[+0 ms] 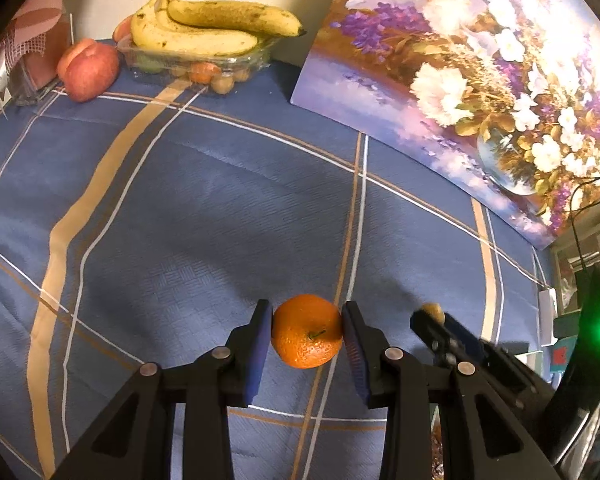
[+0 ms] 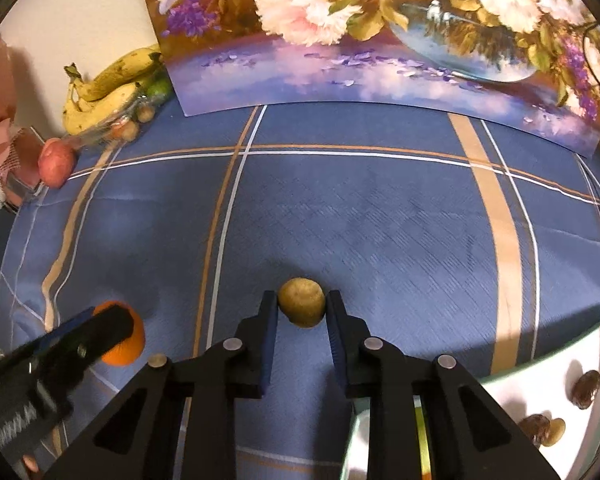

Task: Organize fruits
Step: 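Grasp the orange with the left tool while the right tool grasps the tan round fruit, then carry the orange and tan fruit over the white tray with both tools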

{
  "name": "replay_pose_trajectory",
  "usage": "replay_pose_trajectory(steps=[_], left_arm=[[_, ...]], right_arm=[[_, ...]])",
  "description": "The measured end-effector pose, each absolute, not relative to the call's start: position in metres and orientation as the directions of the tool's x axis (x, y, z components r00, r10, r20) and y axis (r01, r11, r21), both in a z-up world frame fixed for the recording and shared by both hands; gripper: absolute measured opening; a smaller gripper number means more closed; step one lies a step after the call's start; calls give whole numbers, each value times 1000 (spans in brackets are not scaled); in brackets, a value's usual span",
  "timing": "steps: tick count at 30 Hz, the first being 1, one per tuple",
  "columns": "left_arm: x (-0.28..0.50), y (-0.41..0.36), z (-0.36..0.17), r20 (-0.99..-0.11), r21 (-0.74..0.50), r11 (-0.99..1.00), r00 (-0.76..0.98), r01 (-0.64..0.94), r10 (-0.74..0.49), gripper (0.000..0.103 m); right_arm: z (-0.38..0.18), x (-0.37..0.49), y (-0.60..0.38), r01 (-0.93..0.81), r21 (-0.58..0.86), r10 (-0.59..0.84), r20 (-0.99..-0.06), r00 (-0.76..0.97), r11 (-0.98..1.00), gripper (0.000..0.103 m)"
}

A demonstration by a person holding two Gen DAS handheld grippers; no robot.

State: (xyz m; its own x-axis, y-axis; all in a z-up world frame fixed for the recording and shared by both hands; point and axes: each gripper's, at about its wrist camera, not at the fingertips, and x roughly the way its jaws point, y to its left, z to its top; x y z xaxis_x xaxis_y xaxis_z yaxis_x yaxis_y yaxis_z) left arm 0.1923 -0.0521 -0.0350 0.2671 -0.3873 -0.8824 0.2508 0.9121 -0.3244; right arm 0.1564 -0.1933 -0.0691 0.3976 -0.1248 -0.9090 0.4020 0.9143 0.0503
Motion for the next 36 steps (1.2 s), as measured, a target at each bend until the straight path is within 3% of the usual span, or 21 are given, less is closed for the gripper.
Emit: replay_pose_trajectory(steps=[9,26,36], left_arm=[[165,-48,-14,-870,-349,902,271,253,-413,38],[78,-46,20,-868,-275,891,304,361,-392,38],[42,-48,9,-886,-266,881,261,391,-384,38]], right_arm=[[-47,110,-182,408,62,-129,-896,424,911,26],[-11,27,-145,417,68,-147,-875,461,906,26],[-14,-17,-132,426,67,-143,-885,442,902,26]])
